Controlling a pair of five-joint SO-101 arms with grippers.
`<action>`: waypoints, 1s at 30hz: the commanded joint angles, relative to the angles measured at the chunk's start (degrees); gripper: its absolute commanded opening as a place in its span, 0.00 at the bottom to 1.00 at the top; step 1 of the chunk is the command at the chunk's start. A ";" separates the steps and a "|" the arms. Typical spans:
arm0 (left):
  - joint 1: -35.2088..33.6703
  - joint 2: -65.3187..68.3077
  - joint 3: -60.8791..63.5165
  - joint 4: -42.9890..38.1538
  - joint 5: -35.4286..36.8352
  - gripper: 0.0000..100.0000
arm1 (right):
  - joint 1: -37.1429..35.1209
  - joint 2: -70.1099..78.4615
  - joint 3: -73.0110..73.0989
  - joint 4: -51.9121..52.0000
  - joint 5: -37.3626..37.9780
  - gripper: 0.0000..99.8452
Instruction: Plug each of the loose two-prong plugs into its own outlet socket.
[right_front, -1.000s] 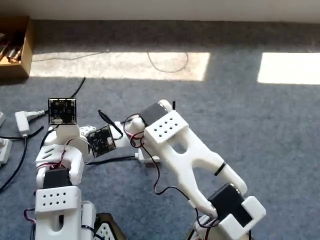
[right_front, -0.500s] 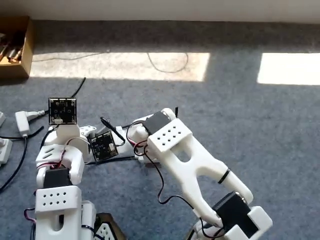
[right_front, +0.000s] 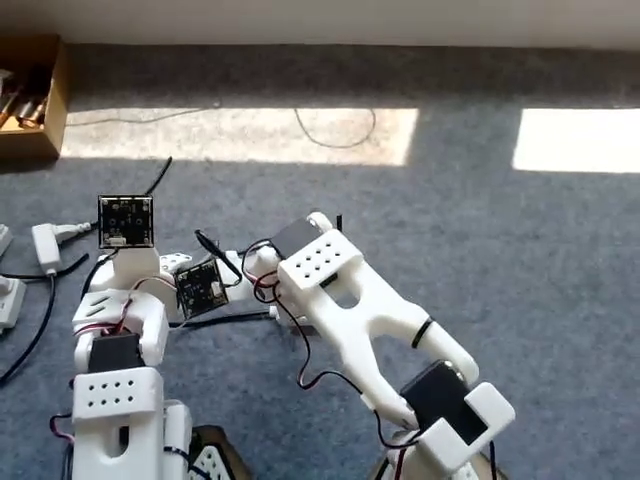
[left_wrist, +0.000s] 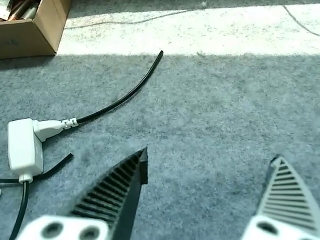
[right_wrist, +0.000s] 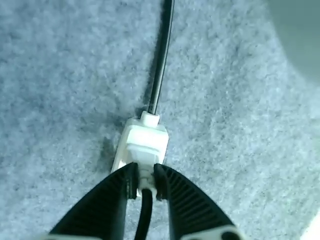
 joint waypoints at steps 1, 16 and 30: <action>0.92 -0.22 -0.66 -0.88 0.09 0.37 | -0.04 3.30 0.04 -0.92 -0.88 0.01; 2.95 -0.13 -0.13 -0.97 0.09 0.37 | 0.04 -19.30 -28.88 20.18 -29.19 0.45; 20.00 14.37 -18.77 29.27 -26.11 0.37 | 41.10 -23.60 -43.91 35.30 -55.38 0.45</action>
